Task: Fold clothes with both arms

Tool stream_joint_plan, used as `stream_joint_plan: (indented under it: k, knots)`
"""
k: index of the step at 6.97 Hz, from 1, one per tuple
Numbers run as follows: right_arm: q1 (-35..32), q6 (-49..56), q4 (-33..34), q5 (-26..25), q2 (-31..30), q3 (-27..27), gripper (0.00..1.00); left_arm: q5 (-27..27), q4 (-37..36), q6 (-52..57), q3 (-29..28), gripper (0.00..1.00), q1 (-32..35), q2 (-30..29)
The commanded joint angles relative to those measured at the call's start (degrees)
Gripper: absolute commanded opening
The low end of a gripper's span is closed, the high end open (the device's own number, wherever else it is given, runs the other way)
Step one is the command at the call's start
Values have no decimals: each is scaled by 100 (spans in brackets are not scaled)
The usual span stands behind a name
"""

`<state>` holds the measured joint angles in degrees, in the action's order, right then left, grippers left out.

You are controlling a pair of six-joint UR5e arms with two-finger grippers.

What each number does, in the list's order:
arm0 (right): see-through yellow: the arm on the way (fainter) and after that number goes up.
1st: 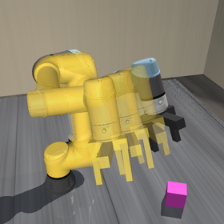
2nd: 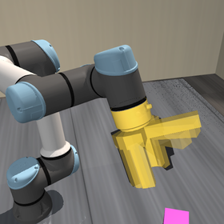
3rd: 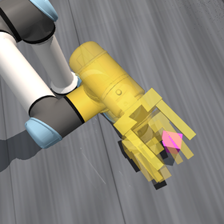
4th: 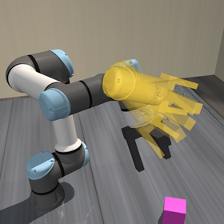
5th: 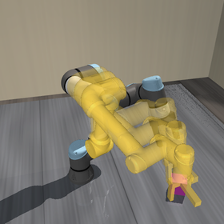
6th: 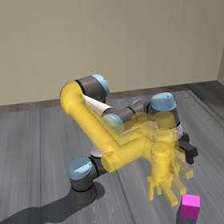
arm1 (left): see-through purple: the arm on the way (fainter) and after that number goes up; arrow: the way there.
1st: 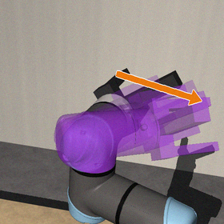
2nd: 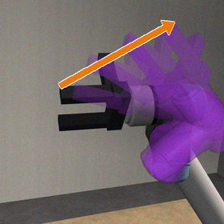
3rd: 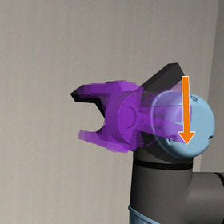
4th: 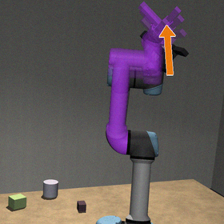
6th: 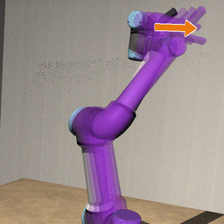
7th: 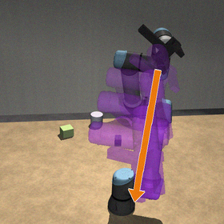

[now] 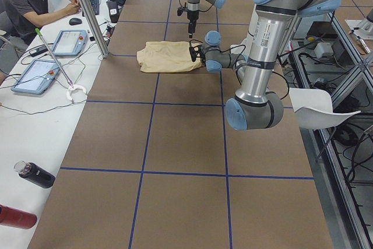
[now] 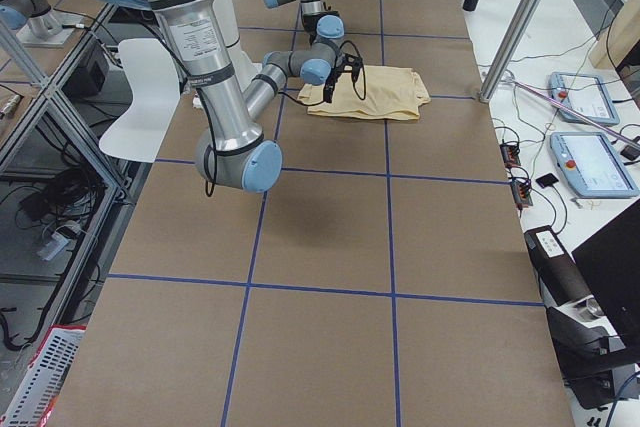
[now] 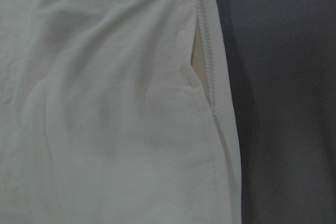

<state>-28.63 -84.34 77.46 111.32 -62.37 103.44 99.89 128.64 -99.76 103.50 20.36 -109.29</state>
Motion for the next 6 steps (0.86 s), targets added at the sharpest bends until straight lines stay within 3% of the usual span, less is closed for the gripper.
stream_joint_plan:
  k: [1,2,3,6]
  knots:
    - [165,-118,-3,-128,5,-25,100,-13,-5,9,-119,0,-32,31]
    - [165,-118,-3,-128,14,-25,100,-13,-5,70,-172,34,-41,13]
    - [156,-118,-3,-128,23,-17,100,-39,-5,88,-138,99,-32,31]
    - [86,-109,-3,-128,49,-17,100,-31,-14,88,-68,100,3,179]
